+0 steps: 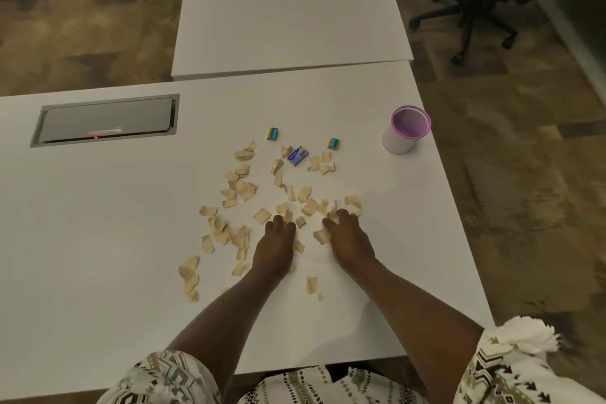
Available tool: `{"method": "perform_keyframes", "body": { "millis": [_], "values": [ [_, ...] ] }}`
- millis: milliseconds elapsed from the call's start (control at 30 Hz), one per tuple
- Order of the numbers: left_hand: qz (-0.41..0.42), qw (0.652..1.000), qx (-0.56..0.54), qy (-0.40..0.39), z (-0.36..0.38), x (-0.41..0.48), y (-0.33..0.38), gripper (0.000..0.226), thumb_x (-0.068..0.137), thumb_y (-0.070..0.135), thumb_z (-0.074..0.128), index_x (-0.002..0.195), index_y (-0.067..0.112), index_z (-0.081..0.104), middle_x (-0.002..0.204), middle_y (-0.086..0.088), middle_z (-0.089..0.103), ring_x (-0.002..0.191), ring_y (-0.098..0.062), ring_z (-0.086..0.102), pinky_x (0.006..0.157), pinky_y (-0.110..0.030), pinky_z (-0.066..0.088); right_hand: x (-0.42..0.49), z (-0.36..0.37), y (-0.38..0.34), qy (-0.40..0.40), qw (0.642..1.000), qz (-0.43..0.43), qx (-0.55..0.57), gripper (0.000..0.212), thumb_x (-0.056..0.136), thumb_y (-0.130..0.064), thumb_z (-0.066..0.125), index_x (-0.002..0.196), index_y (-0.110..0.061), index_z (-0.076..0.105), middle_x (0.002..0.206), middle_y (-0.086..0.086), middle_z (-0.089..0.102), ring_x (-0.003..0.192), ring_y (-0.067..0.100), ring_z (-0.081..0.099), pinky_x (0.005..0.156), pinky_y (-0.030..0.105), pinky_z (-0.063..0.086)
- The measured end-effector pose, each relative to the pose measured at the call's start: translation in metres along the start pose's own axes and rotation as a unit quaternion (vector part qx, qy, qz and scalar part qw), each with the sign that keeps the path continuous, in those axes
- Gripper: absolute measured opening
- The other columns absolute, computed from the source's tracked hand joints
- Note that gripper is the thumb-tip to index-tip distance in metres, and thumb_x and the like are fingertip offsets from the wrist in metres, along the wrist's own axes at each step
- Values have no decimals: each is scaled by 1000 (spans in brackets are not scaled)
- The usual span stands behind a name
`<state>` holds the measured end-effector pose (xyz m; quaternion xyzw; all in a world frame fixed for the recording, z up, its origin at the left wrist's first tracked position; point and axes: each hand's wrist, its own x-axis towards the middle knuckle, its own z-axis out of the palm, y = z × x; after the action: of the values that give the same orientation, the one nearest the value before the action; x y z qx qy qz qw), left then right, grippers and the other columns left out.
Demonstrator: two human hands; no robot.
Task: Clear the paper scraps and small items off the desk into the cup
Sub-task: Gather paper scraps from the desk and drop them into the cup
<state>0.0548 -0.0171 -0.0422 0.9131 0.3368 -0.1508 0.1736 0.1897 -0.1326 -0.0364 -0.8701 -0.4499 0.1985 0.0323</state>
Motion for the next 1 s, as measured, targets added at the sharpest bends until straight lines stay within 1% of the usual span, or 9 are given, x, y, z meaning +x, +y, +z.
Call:
{"method": "perform_keyframes", "body": {
  "millis": [67, 200, 333, 400, 567, 667, 833, 900, 1000],
  "values": [
    [0, 1000, -9, 2, -1, 2, 0, 35, 90, 10, 57, 124, 8, 48, 121, -13, 47, 107, -31, 48, 72, -38, 51, 3, -1, 0, 37, 999, -11, 37, 33, 88, 4, 54, 118, -9, 59, 118, 16, 53, 105, 36, 55, 73, 37, 55],
    [3, 1000, -12, 8, -4, 9, -1, 25, 95, 10, 51, 120, 7, 52, 114, -13, 52, 101, -29, 51, 73, -37, 50, 10, 4, 6, 24, 999, -18, 34, 27, 91, 3, 49, 114, -7, 59, 114, 13, 55, 105, 31, 54, 72, 34, 45],
    [-5, 999, -45, 21, -10, 16, 0, 16, 96, 9, 48, 109, 9, 57, 102, -10, 55, 92, -28, 55, 68, -32, 42, 19, -2, 12, 49, 988, 15, 146, 20, 88, 6, 50, 93, -4, 67, 95, 15, 61, 87, 33, 59, 65, 31, 41],
    [-24, 995, -92, 33, -14, 20, 4, 16, 94, 7, 47, 103, 10, 61, 97, -9, 56, 88, -27, 56, 69, -32, 45, 24, -8, 14, 52, 971, 56, 225, 19, 90, 0, 52, 91, -6, 70, 94, 12, 65, 86, 27, 61, 68, 28, 44],
    [-93, 971, -218, 46, -31, 45, 17, 30, 91, -5, 46, 106, 7, 69, 103, -12, 66, 88, -26, 63, 79, -36, 56, 41, -29, 22, 29, 924, 149, 351, 15, 88, -5, 60, 87, -12, 73, 95, 1, 72, 85, 13, 62, 73, 18, 43],
    [-120, 958, -259, 34, -46, 65, 28, 24, 94, 3, 53, 111, 7, 69, 110, -10, 67, 92, -26, 66, 84, -34, 57, 54, -44, 32, 18, 910, 164, 381, 9, 89, -14, 65, 87, -15, 74, 89, -6, 72, 83, 9, 63, 67, 9, 42],
    [-147, 929, -338, 33, -75, 107, 60, 16, 93, 9, 57, 102, 9, 70, 102, -11, 73, 89, -26, 70, 86, -38, 59, 80, -75, 51, 33, 874, 194, 444, 8, 88, -18, 67, 86, -21, 75, 84, -9, 73, 82, 13, 68, 68, 17, 50],
    [-137, 925, -352, 42, -87, 124, 77, 16, 92, 8, 57, 102, 7, 70, 99, -12, 74, 88, -26, 70, 84, -37, 58, 90, -91, 64, 58, 865, 199, 456, 9, 87, -17, 67, 87, -20, 75, 88, -8, 75, 85, 13, 69, 79, 24, 54],
    [-122, 914, -383, 60, -107, 149, 107, 16, 91, 5, 57, 102, 4, 69, 95, -10, 72, 83, -22, 67, 69, -25, 53, 103, -114, 86, 97, 856, 194, 470, 9, 87, -16, 67, 89, -19, 76, 93, -9, 75, 90, 11, 68, 88, 29, 54]
  ]
}}
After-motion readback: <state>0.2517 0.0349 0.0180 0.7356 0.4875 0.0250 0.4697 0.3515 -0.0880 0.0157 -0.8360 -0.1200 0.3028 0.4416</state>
